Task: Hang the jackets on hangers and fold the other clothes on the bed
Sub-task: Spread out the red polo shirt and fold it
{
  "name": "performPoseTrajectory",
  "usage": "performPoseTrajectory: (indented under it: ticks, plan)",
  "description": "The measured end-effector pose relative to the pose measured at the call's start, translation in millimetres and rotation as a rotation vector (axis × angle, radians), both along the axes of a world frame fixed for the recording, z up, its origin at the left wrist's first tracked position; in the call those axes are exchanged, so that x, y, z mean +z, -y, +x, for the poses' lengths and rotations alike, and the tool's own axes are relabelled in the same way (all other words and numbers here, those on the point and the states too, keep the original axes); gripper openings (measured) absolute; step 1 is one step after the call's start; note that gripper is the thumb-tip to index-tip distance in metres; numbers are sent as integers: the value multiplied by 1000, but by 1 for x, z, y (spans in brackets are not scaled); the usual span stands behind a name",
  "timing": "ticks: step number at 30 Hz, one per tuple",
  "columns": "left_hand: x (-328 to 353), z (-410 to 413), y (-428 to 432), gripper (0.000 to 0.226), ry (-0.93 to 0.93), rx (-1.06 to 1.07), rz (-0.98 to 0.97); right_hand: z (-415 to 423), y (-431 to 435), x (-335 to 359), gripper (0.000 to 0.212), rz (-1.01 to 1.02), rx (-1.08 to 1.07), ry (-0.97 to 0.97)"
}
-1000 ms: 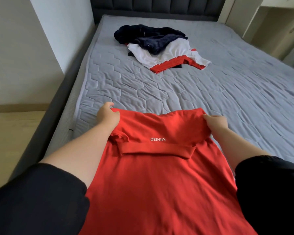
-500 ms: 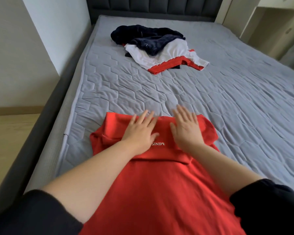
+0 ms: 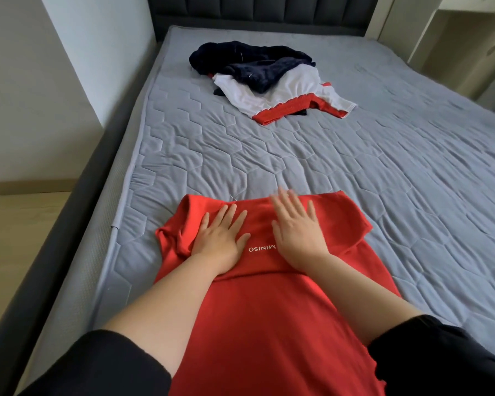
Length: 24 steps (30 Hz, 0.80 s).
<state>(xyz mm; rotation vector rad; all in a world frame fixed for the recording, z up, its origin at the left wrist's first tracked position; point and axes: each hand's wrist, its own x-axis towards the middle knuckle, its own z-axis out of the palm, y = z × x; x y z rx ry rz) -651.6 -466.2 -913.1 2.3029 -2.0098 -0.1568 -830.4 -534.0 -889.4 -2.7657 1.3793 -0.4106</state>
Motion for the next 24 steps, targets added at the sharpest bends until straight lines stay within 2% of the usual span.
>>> performPoseTrajectory:
  ticks: [1, 3, 7, 13, 17, 21, 24]
  plan:
    - [-1, 0, -1, 57, -2, -1, -19, 0, -3, -6, 56, 44, 58, -83]
    - [-2, 1, -3, 56, 9, 7, -41, -9, 0, -18, 54, 198, 27, -221]
    - [-1, 3, -4, 59, 59, 66, -35, -23, 12, -26, 58, 244, -64, -261]
    - [-3, 31, -14, 64, 129, 163, -24, -62, 24, -28, 63, 243, -297, -236]
    - [-5, 39, -21, 67, 88, 289, -47, -88, 25, -25, 63, 211, -422, -221]
    - [0, 41, -23, 67, 54, 353, -41, -84, 21, -23, 68, 267, -532, -184]
    - [12, 39, -14, 65, 109, 348, -47, -73, 24, -14, 69, 200, -568, -150]
